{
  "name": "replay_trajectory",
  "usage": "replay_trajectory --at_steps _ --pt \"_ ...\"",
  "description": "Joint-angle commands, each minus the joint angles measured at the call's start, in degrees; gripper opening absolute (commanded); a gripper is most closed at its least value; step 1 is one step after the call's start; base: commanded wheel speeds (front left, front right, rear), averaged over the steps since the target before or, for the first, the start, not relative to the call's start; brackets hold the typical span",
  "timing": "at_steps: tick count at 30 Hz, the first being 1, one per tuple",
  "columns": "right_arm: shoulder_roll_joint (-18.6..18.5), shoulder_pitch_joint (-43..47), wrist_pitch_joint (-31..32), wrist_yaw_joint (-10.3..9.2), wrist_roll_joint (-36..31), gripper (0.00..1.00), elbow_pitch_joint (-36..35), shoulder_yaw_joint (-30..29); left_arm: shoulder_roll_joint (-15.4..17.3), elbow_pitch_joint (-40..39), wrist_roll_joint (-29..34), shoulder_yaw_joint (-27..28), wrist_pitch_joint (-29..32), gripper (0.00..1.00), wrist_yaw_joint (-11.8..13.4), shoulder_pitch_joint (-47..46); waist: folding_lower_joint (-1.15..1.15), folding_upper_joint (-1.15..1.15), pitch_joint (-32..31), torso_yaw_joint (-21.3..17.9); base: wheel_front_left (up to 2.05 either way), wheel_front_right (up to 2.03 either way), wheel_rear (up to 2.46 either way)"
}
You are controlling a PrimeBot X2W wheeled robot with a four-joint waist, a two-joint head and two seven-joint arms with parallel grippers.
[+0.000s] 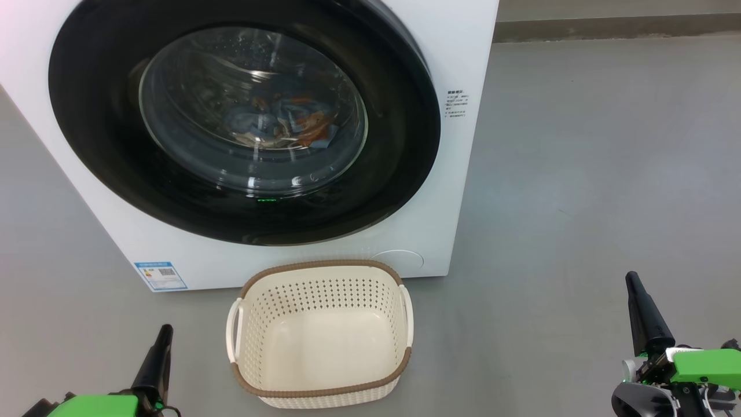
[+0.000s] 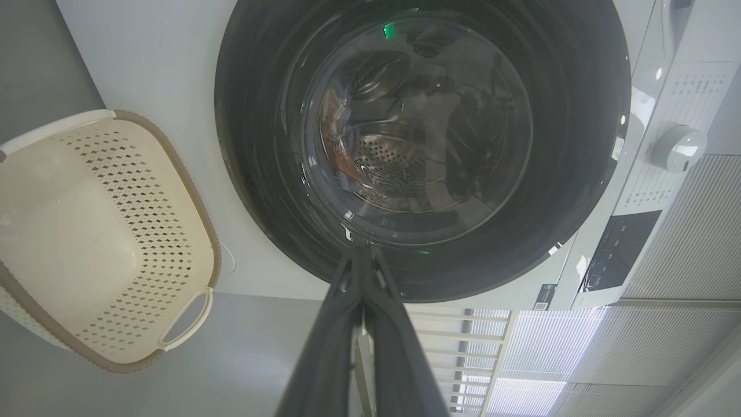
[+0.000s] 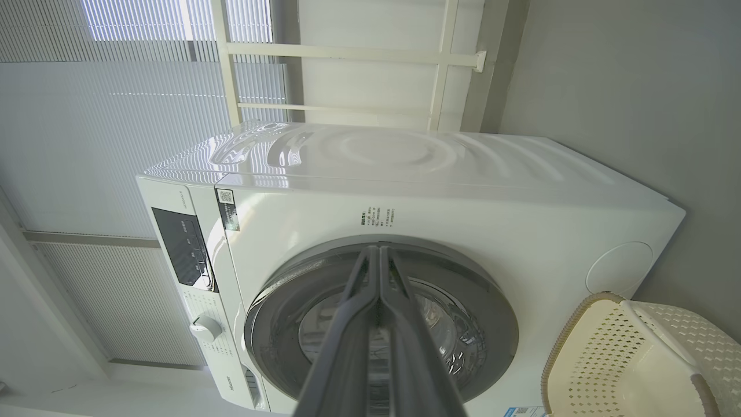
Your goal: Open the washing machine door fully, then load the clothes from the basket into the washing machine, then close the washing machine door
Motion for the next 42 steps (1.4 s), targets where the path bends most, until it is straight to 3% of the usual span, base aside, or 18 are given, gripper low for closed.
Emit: replay_trajectory --at_steps 1,42 --pt "-0.2 -0.5 0.4 0.09 -0.1 0.0 -1.8 1.4 0.8 -0.9 0.2 1.9 0.3 0.0 0.0 -2.7 0.0 0.0 0.0 0.0 0.0 0.0 0.0" --pt "-0.1 -0.5 0.6 0.09 -0.2 0.0 -1.7 1.2 0.7 -0.9 0.3 2.1 0.5 0.0 0.0 -2.7 0.0 0.0 0.0 0.0 0.0 0.0 0.0"
